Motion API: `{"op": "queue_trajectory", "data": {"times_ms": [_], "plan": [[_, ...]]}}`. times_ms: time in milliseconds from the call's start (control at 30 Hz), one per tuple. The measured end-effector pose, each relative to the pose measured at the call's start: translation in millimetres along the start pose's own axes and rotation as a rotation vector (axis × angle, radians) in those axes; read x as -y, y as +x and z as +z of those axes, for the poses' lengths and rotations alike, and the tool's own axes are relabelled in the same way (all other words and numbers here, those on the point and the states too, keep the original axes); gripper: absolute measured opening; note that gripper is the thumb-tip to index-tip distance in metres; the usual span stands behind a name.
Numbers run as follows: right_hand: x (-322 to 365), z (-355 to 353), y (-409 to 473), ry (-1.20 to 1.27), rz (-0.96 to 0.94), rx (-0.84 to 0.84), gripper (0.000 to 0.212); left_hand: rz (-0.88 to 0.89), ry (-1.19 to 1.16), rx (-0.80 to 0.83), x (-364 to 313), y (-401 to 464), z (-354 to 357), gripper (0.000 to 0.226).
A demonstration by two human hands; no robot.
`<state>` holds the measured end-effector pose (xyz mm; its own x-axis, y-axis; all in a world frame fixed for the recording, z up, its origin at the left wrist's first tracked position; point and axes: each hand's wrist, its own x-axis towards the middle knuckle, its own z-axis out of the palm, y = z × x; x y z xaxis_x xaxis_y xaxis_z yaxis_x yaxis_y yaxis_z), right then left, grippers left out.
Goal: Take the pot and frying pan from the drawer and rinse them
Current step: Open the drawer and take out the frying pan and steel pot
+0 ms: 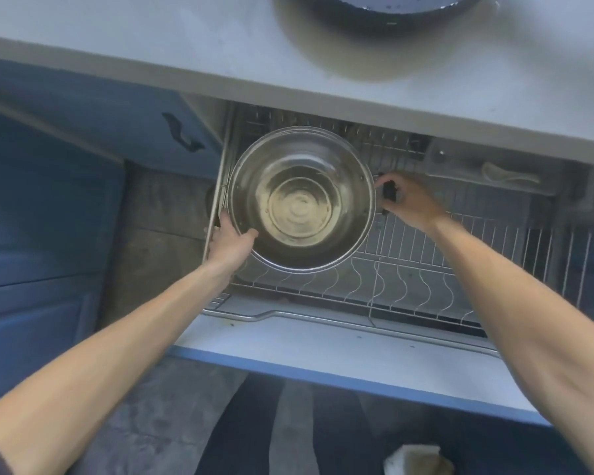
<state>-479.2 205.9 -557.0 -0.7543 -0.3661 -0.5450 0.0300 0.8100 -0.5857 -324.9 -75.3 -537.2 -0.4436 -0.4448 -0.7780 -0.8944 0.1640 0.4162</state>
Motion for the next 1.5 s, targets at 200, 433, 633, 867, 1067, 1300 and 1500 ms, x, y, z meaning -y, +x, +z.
{"op": "queue_trajectory", "data": {"times_ms": [200,433,633,867,1067,1300,1500], "plan": [[-13,-5,-15,0.040,0.091,0.106,0.041,0.087,0.081,-0.070,8,5,5,0.061],[-41,-1,-58,0.193,0.170,0.044,0.044,0.230,0.232,-0.148,16,-2,13,0.053],[-65,-9,-98,0.279,0.166,0.061,0.048,0.434,0.447,-0.216,16,-8,29,0.044],[-82,-22,-129,0.339,0.214,0.003,0.042,0.275,0.170,0.106,-19,5,22,0.048],[-78,-48,-164,0.513,0.204,-0.020,0.036,0.425,0.209,0.245,-57,-24,3,0.033],[-60,-95,-250,0.594,0.208,0.139,0.029,0.450,0.227,0.296,-96,-118,-38,0.025],[-46,-171,-356,0.577,0.197,0.120,0.018,0.568,0.253,0.552,-151,-219,-47,0.030]]}}
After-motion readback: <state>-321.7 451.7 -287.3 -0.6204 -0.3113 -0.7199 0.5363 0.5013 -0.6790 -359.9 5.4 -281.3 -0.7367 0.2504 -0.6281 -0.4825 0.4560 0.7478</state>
